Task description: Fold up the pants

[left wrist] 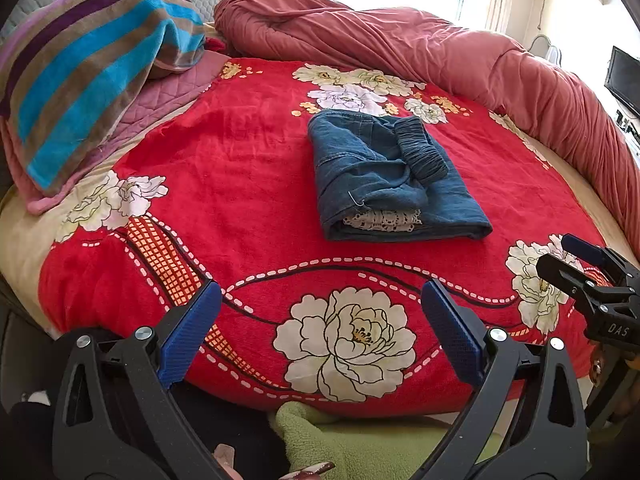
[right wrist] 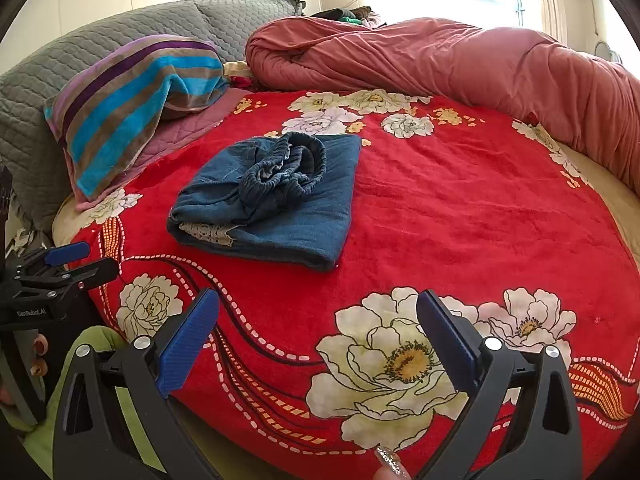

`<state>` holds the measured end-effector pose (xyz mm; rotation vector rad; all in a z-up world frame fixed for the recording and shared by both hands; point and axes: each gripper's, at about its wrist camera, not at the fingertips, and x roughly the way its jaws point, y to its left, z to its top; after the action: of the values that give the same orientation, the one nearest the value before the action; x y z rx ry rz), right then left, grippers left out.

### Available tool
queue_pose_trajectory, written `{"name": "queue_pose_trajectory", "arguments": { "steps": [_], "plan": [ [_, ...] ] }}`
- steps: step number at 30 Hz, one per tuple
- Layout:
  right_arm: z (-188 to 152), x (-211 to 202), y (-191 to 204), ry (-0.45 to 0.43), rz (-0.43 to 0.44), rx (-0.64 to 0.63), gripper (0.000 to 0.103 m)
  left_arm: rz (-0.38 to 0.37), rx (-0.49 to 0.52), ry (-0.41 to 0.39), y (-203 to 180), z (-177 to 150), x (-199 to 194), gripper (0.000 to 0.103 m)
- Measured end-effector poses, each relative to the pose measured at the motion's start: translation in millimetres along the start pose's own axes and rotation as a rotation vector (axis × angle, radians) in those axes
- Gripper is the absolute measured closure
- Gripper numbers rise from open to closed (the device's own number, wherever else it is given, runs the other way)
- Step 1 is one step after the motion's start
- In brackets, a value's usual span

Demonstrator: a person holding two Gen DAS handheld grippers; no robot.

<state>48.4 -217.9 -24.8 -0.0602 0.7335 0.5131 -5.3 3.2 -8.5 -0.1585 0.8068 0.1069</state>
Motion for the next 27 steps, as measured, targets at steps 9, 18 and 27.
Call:
{"name": "queue_pose_trajectory", "arguments": {
  "steps": [9,18,27],
  "plan": [
    [0.8,-0.6,-0.4,0.002,0.002,-0.001,0.005,0.008,0.002,0.002,-0.2,-0.1,-0.8,0.009],
    [1.1,-2.0,-5.8,0.001,-0.007,0.003,0.005,0.014,0.007,0.011,1.4,-0.5,0.0,0.009],
    [0.6,-2.5,-10.5,0.005,-0.022,-0.001,0.005,0.015,-0.025,0.026,13.0,0.5,2.8,0.01]
  ]
}}
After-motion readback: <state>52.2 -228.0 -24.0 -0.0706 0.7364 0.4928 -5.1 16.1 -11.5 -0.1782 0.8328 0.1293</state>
